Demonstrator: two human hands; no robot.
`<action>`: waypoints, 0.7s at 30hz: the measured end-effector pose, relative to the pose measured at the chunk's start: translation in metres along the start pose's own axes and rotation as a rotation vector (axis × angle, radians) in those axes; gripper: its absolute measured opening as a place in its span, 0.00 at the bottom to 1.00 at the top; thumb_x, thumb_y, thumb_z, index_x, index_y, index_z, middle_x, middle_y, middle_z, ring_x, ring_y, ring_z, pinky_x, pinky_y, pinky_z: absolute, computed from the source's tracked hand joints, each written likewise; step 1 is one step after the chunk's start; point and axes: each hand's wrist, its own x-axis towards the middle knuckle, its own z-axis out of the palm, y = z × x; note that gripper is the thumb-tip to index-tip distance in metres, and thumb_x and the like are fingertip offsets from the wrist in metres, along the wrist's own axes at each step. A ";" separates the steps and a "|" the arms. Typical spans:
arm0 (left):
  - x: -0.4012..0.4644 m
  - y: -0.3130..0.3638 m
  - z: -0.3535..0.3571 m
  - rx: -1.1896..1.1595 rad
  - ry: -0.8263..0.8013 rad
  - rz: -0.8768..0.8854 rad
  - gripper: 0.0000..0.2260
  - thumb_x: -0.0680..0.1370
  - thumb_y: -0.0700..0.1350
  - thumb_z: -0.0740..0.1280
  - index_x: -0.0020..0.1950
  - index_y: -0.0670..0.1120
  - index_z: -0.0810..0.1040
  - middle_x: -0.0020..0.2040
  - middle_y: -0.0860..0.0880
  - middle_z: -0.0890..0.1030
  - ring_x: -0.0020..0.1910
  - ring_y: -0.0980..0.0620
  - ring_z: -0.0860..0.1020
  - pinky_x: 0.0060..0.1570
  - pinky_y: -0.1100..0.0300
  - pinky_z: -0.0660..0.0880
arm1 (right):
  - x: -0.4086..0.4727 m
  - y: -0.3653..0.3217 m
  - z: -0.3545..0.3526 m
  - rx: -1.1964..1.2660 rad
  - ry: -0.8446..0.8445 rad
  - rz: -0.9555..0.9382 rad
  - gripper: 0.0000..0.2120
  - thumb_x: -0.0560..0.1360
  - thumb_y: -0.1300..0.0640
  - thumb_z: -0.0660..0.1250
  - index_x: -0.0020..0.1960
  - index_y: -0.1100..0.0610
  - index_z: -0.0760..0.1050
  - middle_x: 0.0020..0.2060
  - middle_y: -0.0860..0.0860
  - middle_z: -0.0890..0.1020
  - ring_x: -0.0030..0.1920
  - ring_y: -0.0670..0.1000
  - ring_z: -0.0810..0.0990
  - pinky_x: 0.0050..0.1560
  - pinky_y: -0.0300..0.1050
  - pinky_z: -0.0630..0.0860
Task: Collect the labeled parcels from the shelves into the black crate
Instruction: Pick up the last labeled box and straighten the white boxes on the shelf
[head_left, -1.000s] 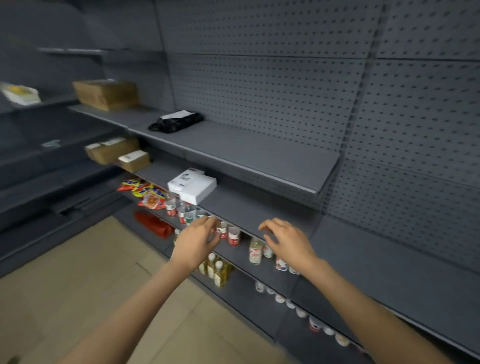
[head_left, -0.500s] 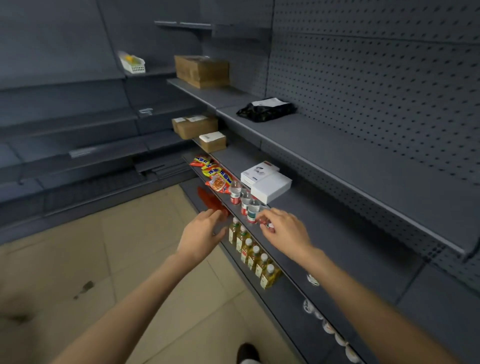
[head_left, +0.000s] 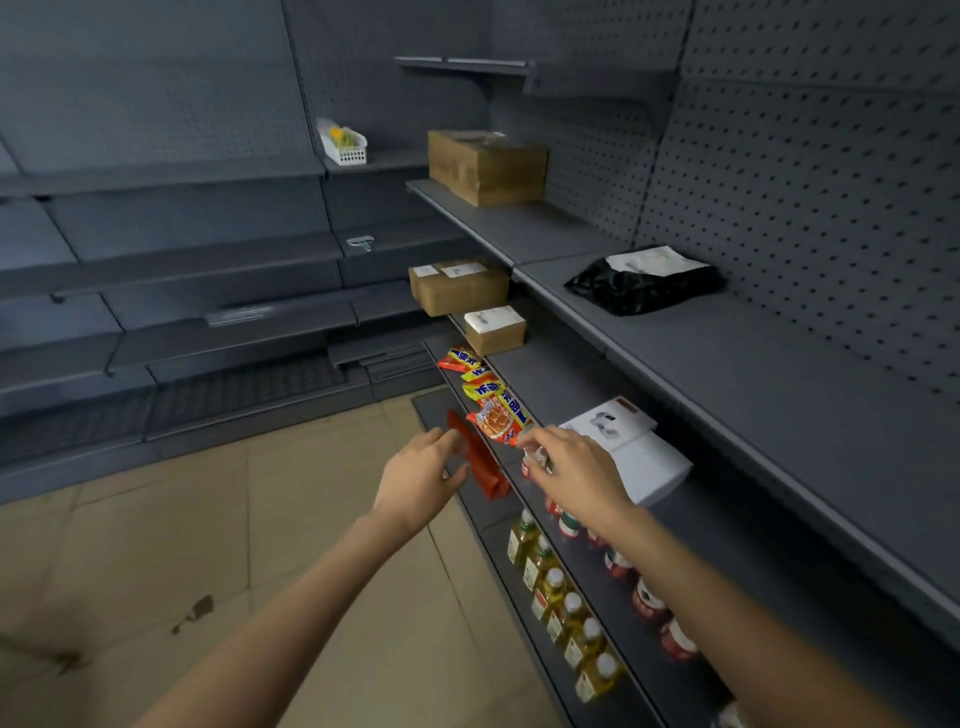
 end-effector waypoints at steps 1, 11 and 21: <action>0.010 -0.004 0.003 -0.011 0.006 -0.003 0.08 0.76 0.51 0.64 0.53 0.51 0.74 0.49 0.53 0.77 0.49 0.53 0.75 0.44 0.58 0.74 | 0.013 0.004 0.002 0.000 -0.004 0.000 0.09 0.78 0.52 0.63 0.58 0.48 0.73 0.55 0.46 0.79 0.54 0.48 0.77 0.46 0.37 0.68; 0.114 -0.080 0.035 -0.038 -0.058 0.060 0.08 0.75 0.50 0.65 0.53 0.50 0.73 0.49 0.53 0.77 0.49 0.53 0.75 0.44 0.59 0.73 | 0.124 0.033 0.056 0.009 -0.029 0.091 0.08 0.78 0.54 0.63 0.57 0.48 0.74 0.53 0.45 0.79 0.52 0.47 0.77 0.48 0.38 0.71; 0.253 -0.154 0.055 -0.066 -0.221 0.368 0.08 0.76 0.49 0.66 0.54 0.49 0.74 0.48 0.52 0.77 0.48 0.52 0.75 0.41 0.58 0.73 | 0.207 0.042 0.105 -0.007 0.100 0.418 0.07 0.78 0.54 0.63 0.55 0.50 0.75 0.53 0.47 0.80 0.52 0.51 0.78 0.47 0.44 0.72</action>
